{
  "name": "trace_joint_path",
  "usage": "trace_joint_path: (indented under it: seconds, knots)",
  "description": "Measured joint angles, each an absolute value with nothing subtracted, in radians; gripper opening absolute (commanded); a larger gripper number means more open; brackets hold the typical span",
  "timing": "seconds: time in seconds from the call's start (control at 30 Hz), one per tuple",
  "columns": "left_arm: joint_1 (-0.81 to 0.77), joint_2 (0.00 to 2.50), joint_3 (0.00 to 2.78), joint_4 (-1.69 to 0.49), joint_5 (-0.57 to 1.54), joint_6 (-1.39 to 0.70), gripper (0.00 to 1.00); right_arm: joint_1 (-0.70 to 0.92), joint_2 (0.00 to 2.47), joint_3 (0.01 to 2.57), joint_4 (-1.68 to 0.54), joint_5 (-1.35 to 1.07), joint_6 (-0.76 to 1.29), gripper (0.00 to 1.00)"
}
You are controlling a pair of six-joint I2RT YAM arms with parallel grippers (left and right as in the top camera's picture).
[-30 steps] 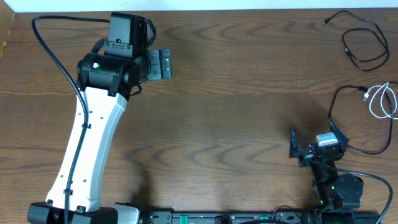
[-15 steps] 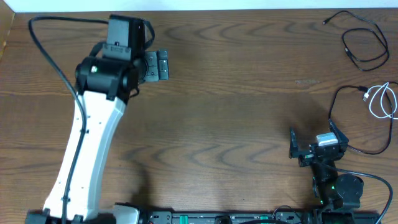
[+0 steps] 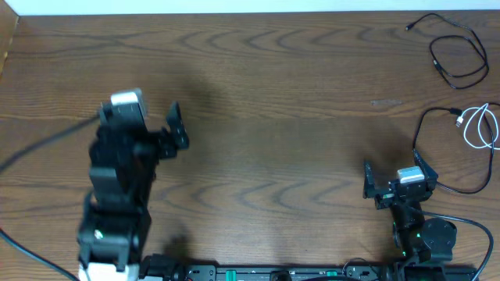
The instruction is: Untangle cables
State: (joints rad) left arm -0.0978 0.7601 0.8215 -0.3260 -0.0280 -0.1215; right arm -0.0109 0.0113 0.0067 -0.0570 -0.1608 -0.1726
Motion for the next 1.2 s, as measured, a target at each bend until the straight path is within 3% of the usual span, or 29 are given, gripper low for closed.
trace_joint_path:
  seconds: [0.3, 0.43, 0.67, 0.93, 1.2]
  knots:
    - [-0.043, 0.443, 0.314, 0.078, -0.020, -0.099, 0.98, -0.011, 0.011, 0.007, -0.057, -0.161, -0.173, 0.99]
    - [-0.026, 0.305, 0.163, 0.152, -0.021, -0.096, 0.98, -0.011, 0.011, 0.007, -0.057, -0.161, -0.173, 0.99]
    - [-0.014, 0.138, 0.010, 0.141, -0.020, -0.066, 0.98, -0.011, 0.011, 0.007, -0.057, -0.161, -0.173, 0.99]
    - [-0.007, 0.039, 0.013, -0.015, -0.012, -0.048, 0.98, -0.011, 0.011, 0.007, -0.057, -0.161, -0.173, 0.99]
    - [-0.007, 0.010, 0.019, -0.026, -0.005, -0.047, 0.98, -0.011, 0.011, 0.007, -0.057, -0.161, -0.173, 0.99]
